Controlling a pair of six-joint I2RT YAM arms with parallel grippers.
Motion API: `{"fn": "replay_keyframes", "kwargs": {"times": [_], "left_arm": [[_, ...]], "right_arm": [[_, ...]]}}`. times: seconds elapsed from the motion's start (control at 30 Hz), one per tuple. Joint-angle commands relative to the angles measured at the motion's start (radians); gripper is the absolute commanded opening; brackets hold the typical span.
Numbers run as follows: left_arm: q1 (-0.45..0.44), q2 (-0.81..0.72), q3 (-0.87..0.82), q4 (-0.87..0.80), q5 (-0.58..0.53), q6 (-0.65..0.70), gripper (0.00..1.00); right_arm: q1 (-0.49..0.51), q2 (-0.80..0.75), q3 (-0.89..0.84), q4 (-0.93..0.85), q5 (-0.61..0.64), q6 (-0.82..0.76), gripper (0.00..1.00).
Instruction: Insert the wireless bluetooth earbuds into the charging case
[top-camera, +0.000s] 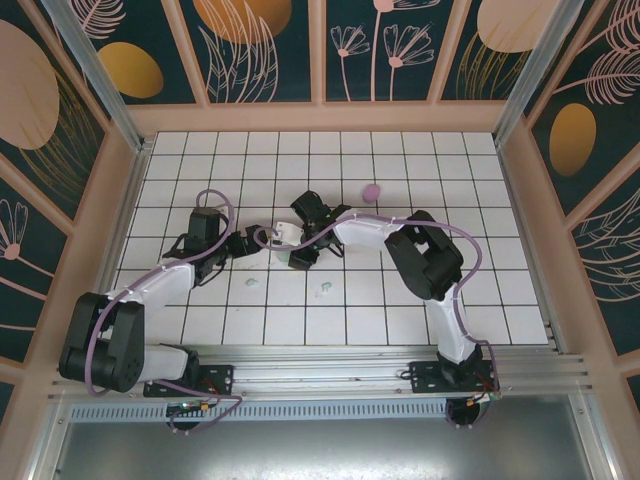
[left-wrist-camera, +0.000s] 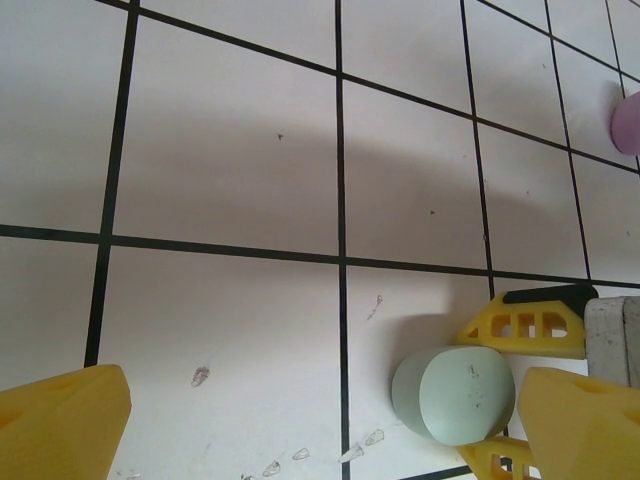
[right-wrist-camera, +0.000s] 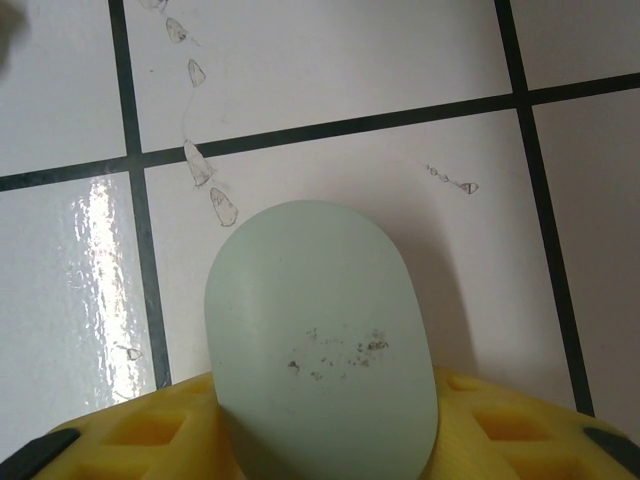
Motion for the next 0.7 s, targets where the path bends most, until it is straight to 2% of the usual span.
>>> {"fn": "replay_keyframes", "kwargs": {"times": [0.0,0.67], "left_arm": [[0.008,0.003,0.025,-0.021,0.018,0.026,0.98],[0.007,-0.002,0.027,-0.033,0.011,0.043,0.98]], "right_arm": [[0.012,0.025,0.039,-0.005,-0.012,-0.022,0.46],[0.019,0.106,0.151,-0.112,-0.061,-0.045,0.53]]}}
